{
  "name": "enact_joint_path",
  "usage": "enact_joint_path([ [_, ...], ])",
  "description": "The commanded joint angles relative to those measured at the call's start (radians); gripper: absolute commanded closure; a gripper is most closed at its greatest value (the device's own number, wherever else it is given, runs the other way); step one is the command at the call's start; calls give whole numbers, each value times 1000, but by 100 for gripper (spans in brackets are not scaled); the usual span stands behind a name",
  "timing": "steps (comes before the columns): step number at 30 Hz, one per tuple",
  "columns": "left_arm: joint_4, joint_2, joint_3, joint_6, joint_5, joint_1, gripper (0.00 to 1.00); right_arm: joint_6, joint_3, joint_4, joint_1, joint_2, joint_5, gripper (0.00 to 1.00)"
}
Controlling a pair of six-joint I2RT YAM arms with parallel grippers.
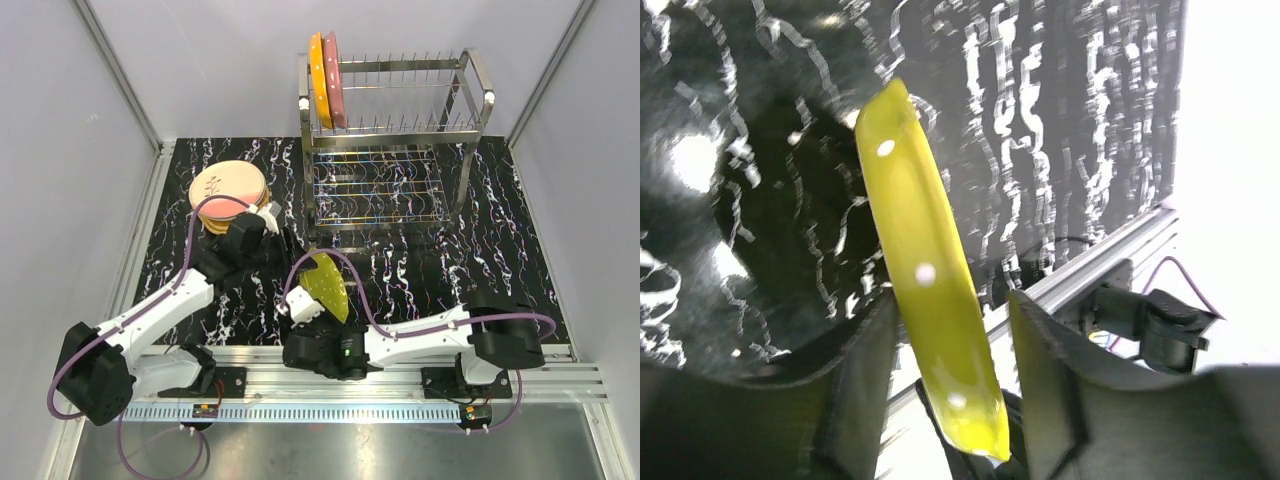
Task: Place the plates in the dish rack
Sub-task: Pass the plate from the left arm to the right
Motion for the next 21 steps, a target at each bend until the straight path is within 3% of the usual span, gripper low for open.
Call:
enact_joint_path([
  [1,75,4,51,4,48,1,47,8,4,37,0,-77,18,80],
  [5,88,18,52,7,64,1,45,15,-2,38,15,-106,21,87],
  [9,82,31,70,22,65,-1,36,19,-15,43,14,-144,30,90],
  [16,52,50,127,90,10,19,3,22,-100,122,14,-248,-19,92],
  [21,35,88,208,108,21,44,1,45,-140,145,12,-299,-50,94],
])
